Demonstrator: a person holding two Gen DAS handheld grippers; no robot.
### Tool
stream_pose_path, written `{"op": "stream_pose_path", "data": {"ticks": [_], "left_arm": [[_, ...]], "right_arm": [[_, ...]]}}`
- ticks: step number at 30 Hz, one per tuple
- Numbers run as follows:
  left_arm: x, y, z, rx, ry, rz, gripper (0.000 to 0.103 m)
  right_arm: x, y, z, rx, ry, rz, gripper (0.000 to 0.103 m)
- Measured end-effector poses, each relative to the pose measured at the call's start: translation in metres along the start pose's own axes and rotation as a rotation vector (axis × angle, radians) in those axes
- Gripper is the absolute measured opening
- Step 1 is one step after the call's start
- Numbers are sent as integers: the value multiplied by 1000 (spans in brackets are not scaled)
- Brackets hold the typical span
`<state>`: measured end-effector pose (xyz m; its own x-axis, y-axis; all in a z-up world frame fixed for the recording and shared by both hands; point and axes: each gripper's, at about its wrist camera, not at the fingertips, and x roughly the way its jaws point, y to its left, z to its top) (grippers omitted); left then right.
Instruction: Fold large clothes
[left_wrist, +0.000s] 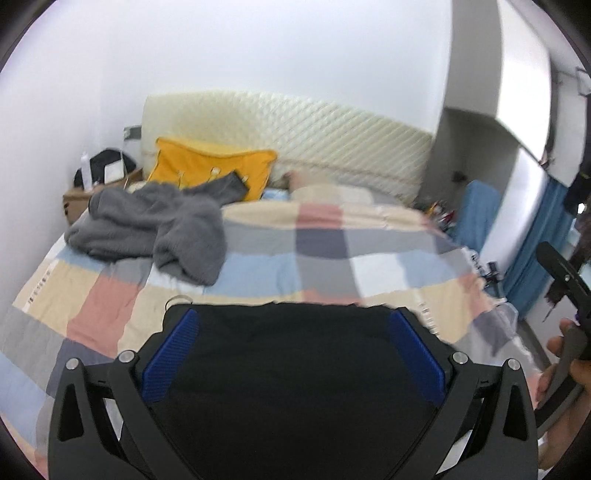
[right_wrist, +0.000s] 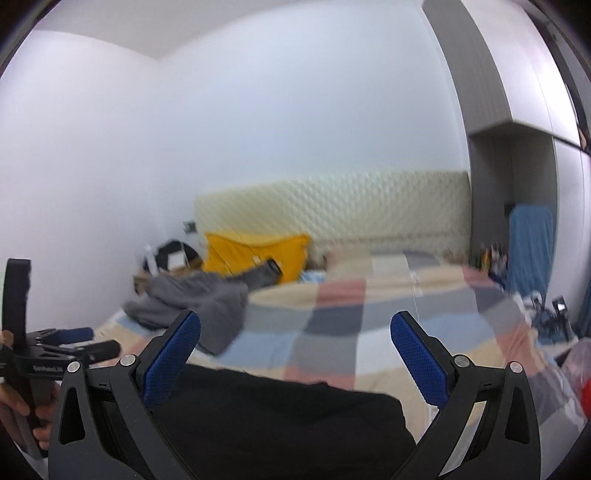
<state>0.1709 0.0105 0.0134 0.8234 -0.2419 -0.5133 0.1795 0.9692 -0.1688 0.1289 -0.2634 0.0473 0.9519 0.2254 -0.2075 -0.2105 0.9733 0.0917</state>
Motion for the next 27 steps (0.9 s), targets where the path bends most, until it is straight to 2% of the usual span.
{"op": "stream_pose_path", "data": {"ticks": [6,12,14,22,27], "left_arm": [[-70,-23,10,49,-99,-28,103],[-131,-31,7,80,-160,-74,103],[-148,-37,1,102,-185,-60,103],[-179,-33,-21,66,-189,-49,103],[-182,-29,-39,42,-152,-29,103]], "right_arm": [[-66,30,27,-13,-84,20,103],[-142,65,41,-53,-233,52,103],[-160,72,41,-56,-265,57,103],[-197,85,22,-21,-235,36,103],[-208,88,0,-6,-183,1,103]]}}
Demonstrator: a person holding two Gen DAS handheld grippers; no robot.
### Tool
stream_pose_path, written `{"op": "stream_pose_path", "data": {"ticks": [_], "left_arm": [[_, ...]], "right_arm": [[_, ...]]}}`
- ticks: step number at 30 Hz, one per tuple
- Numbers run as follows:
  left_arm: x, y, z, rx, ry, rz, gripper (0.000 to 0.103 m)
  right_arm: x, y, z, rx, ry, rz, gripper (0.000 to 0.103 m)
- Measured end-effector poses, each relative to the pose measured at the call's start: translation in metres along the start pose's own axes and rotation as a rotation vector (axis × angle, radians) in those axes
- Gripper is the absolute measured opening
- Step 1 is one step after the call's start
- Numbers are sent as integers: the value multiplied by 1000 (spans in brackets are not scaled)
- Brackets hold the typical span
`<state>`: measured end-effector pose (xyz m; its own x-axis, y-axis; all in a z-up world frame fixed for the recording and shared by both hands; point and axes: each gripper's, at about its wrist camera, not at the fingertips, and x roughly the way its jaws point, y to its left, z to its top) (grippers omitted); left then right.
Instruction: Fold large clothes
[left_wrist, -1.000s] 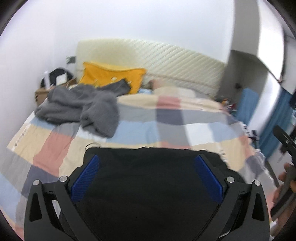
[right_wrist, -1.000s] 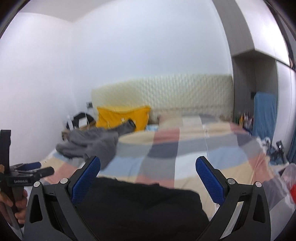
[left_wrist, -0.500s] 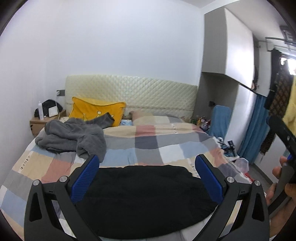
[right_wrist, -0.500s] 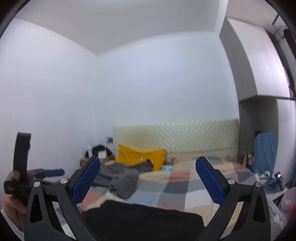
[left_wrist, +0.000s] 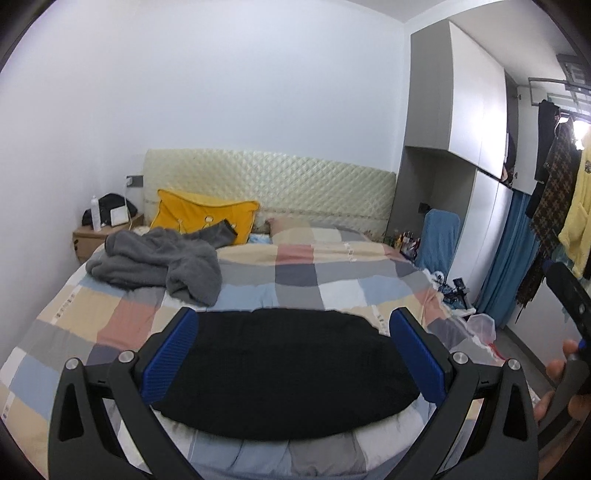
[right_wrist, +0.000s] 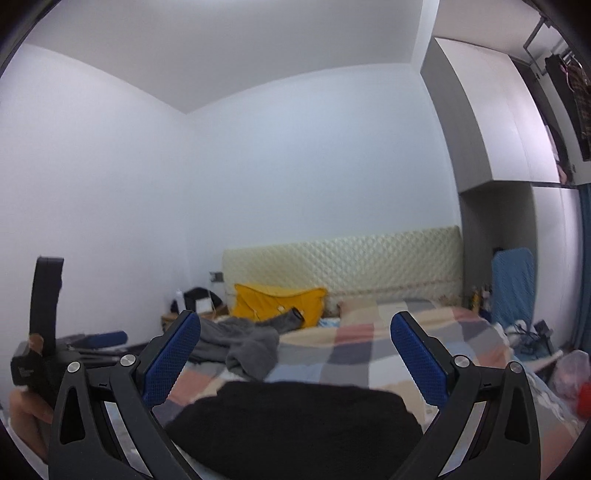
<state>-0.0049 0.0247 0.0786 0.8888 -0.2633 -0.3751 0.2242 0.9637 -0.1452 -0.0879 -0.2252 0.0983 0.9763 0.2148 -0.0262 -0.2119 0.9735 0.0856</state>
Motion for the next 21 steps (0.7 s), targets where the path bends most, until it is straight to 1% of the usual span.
{"op": "stream_pose_path", "data": {"ticks": [2,5,8,12,14,16,18,21], "left_arm": [[-1,1,-7,-20,8,18,103],[-1,-4,-16,-41,27,4,103],[3,-12,-26,-18,54,10,103],[9,-16,-39,1,91,4,103],[14,-16,-48,16,123,28,103],[16,-16,-55,33,134,38,103],[18,-14,-64,37,150,67,103],[20,-10,-75,12,180,82,103]], "right_arm": [[-7,2,-8,8,23,5,103],[-15,6,-20,23,70,16,103],[-21,9,-31,5,108,-14,103],[-15,5,-49,6,185,-66,103],[-13,5,-61,3,228,-65,103],[-13,3,-73,6,271,-74,103],[-13,0,-82,28,292,-81,103],[-13,-3,-90,40,311,-93,103]]}}
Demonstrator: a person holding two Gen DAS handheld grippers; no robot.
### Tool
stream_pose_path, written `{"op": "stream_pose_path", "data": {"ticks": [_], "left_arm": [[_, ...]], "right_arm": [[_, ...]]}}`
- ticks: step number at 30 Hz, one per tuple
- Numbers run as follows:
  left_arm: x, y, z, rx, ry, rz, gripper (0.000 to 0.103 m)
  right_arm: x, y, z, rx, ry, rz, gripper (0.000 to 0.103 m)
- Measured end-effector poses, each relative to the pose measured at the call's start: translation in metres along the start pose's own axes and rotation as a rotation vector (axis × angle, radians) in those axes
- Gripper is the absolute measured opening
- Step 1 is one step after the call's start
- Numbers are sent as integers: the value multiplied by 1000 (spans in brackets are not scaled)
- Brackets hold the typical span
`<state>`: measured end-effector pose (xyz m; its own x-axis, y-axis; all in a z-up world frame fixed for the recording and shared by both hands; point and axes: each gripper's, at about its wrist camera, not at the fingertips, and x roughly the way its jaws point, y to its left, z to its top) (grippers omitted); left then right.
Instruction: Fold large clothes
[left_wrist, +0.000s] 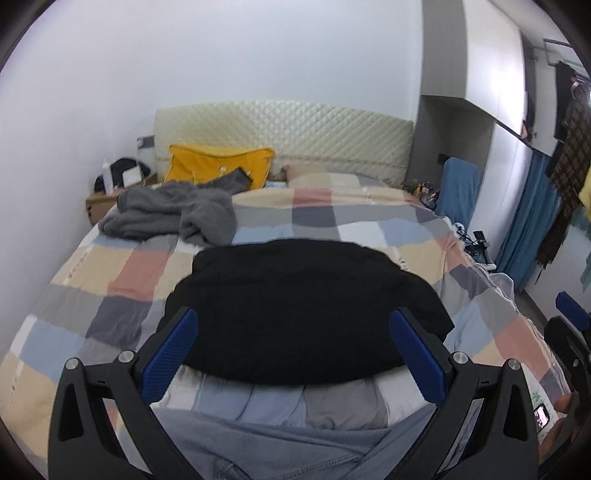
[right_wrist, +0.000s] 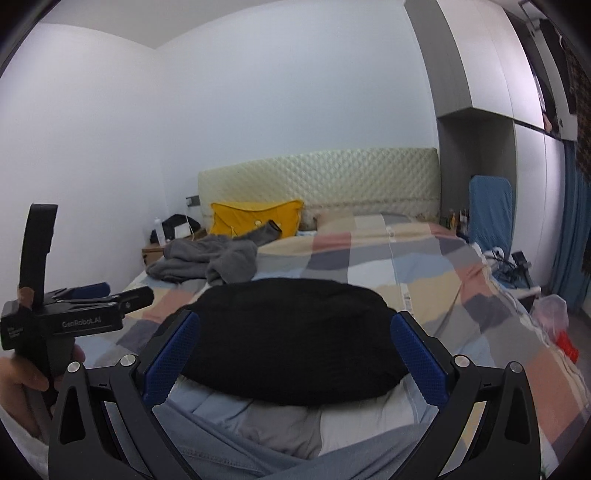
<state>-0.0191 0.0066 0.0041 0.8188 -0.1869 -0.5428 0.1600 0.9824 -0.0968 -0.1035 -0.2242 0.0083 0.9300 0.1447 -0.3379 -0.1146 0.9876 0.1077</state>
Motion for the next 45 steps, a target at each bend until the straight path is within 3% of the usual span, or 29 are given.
{"op": "stream_pose_path", "data": {"ticks": [23,45], "left_arm": [[27,12,-12,-49,87,45,103],[25,18,-9,-77,71,77,103]], "right_arm": [[30,-7,-9,25,55,-4,103],[36,-8,-9,27,82,-3,103]]}}
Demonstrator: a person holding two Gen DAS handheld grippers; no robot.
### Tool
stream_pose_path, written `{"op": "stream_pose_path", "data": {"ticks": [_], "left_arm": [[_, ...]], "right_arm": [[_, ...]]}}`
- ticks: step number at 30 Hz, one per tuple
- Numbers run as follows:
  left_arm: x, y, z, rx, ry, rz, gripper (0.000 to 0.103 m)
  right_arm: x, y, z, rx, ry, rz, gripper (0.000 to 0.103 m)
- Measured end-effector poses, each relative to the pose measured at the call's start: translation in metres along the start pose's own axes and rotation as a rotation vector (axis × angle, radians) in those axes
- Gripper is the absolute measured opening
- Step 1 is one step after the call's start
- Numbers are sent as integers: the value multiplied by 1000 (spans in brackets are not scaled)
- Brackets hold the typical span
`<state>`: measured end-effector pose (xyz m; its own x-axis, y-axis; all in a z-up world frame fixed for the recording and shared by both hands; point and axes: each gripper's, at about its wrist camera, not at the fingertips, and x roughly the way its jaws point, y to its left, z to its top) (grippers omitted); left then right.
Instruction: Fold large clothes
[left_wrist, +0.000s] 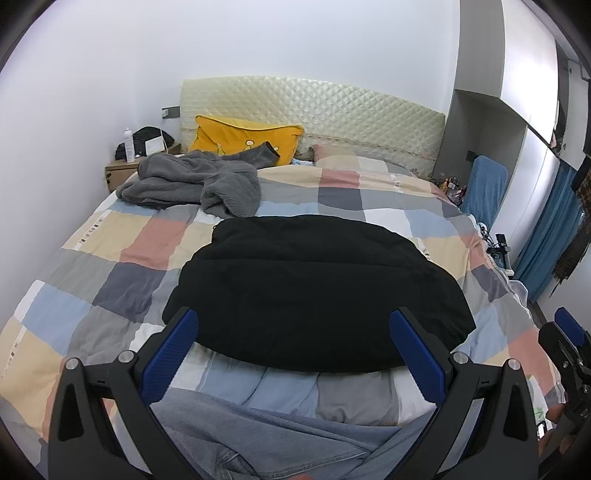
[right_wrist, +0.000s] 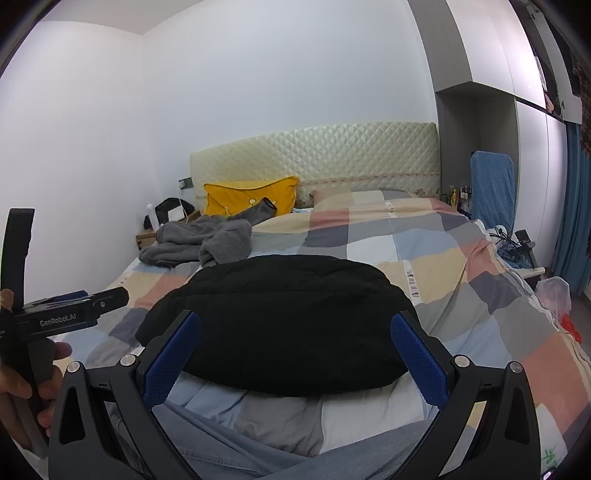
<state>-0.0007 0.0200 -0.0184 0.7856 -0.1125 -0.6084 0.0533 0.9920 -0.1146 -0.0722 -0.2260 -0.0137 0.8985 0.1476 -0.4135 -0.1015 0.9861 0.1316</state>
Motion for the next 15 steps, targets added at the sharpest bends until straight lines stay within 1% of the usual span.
{"op": "stream_pose_path", "data": {"ticks": [5,11,15], "left_arm": [[-1,-1,-4,-1,-9,43,103],[-1,-1,-7,-3,6,61,103],[-5,-5,-7,6,-5,78,103]], "right_arm": [[3,0,0,9,8,5,103],[13,-1,-5,23,37,24,103],[14,-2,-8,21,46,23,103]]}}
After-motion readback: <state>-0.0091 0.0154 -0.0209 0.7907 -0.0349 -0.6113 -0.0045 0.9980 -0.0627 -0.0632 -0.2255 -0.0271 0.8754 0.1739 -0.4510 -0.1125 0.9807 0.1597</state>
